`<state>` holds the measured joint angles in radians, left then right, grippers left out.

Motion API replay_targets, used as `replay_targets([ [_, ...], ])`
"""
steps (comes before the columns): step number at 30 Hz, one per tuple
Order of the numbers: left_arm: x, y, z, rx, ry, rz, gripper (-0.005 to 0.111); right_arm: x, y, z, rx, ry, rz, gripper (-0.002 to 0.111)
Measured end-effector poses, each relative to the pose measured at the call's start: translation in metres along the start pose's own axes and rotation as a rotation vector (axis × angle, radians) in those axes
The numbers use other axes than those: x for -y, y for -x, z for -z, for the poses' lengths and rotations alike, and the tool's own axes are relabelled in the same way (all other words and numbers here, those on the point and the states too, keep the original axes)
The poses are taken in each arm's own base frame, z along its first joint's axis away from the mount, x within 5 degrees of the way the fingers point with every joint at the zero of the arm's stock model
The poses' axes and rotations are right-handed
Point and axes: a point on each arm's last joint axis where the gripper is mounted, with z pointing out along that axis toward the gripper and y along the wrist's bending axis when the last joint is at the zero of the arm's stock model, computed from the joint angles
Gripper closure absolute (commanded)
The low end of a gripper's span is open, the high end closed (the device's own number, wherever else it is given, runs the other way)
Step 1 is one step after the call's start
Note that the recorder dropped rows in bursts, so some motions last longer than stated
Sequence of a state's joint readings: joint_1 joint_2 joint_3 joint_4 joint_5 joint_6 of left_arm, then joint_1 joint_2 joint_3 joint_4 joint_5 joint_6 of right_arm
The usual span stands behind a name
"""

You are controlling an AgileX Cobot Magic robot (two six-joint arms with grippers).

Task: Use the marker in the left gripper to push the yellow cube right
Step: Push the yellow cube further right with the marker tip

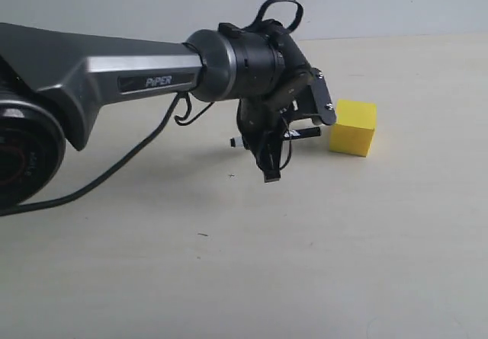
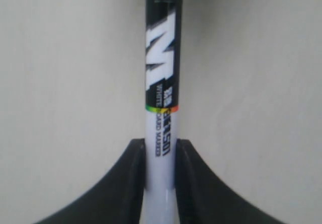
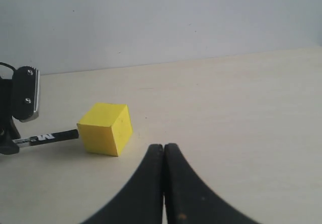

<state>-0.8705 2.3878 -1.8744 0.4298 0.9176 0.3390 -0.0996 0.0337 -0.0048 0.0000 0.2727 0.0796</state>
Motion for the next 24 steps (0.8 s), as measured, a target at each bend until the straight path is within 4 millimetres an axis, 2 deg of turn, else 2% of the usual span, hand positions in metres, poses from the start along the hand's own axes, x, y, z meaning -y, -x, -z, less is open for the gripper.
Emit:
replay_targets([
  [3,0.022,0.016,0.001,0.035,-0.008,-0.027,0.107,0.000,0.000,0.000,0.000,0.000,0.000,0.108],
  [11,0.019,0.004,0.001,-0.067,-0.026,-0.001,0.107,0.000,0.000,0.000,0.000,0.000,0.000,0.108],
  [17,0.022,0.015,0.002,0.032,-0.029,0.017,0.107,0.000,0.000,0.000,0.000,0.000,0.000,0.108],
  [24,0.027,0.019,0.004,0.042,-0.041,0.019,0.107,0.000,0.000,0.000,0.000,0.000,0.000,0.108],
])
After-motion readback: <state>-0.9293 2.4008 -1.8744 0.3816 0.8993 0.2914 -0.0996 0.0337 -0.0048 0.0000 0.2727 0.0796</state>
